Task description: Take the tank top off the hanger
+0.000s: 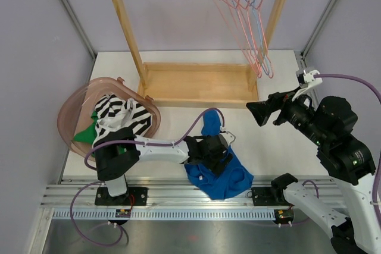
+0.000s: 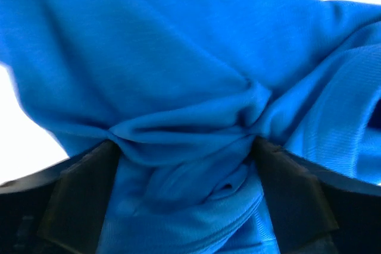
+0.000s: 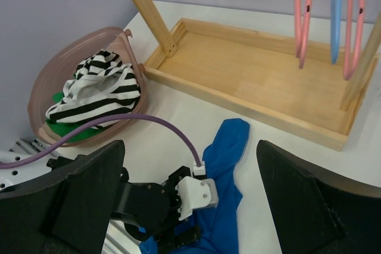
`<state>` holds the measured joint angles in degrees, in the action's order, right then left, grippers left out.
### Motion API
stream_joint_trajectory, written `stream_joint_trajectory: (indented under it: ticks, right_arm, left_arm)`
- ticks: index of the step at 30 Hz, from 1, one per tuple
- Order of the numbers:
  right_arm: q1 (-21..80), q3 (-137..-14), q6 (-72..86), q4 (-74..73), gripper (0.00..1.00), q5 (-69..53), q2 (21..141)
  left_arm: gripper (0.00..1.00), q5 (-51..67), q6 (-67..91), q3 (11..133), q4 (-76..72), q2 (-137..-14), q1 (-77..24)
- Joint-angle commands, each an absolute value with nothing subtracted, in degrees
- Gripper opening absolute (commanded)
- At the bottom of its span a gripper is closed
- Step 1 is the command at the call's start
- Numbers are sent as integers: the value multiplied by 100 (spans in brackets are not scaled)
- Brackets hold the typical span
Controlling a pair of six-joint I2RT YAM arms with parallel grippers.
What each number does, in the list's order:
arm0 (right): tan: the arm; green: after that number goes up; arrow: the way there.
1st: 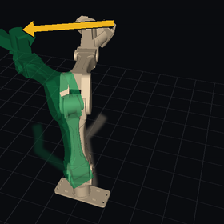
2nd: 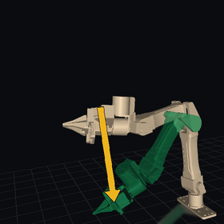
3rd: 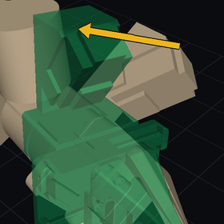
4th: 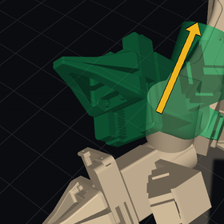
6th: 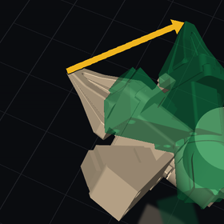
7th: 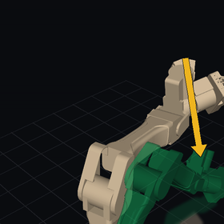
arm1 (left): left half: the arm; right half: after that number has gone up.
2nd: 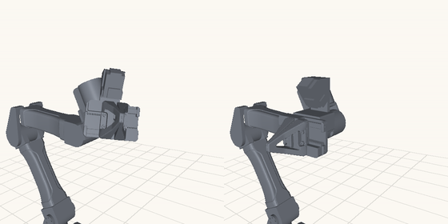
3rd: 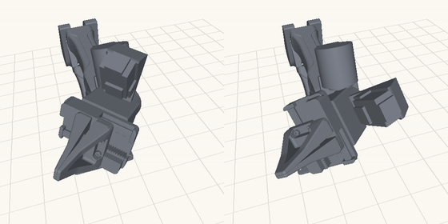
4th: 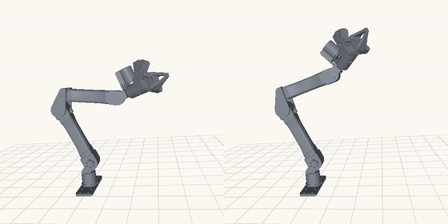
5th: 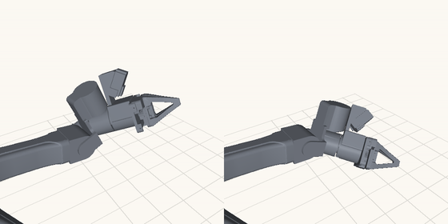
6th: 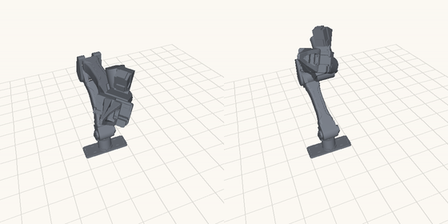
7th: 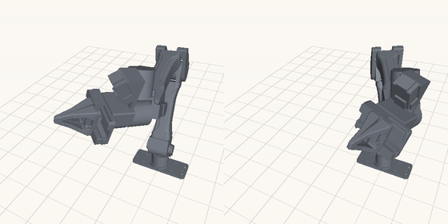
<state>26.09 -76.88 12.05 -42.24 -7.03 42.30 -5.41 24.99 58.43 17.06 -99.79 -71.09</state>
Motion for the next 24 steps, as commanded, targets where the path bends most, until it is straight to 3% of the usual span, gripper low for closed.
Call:
stream_joint_trajectory:
  ticks: [1, 3, 4, 7, 16, 24]
  right_arm:
    - [2593, -7577, 1283, -4008, 99, -1247, 4087]
    - [2584, -7550, 1301, -3964, 99, -1344, 4043]
    - [2584, -7550, 1301, -3938, 99, -1371, 4034]
    - [2593, -7515, 1283, -3885, 99, -1371, 3964]
    - [2593, -7348, 1248, -3744, 99, -1275, 3858]
    - [2584, -7277, 1195, -3718, 100, -1222, 3858]
  left_arm:
    - [80, -264, 2628, 5968, 1608, -10353, -7172]
    - [53, -290, 2698, 5968, 1687, -10476, -7172]
    - [29, -299, 2724, 5950, 1679, -10459, -7172]
    - [0, -544, 2786, 5915, 1801, -10205, -7172]
    - [0, -2371, 2909, 6591, 3347, -8843, -7076]
    - [0, -3234, 2953, 7215, 4551, -7428, -6357]
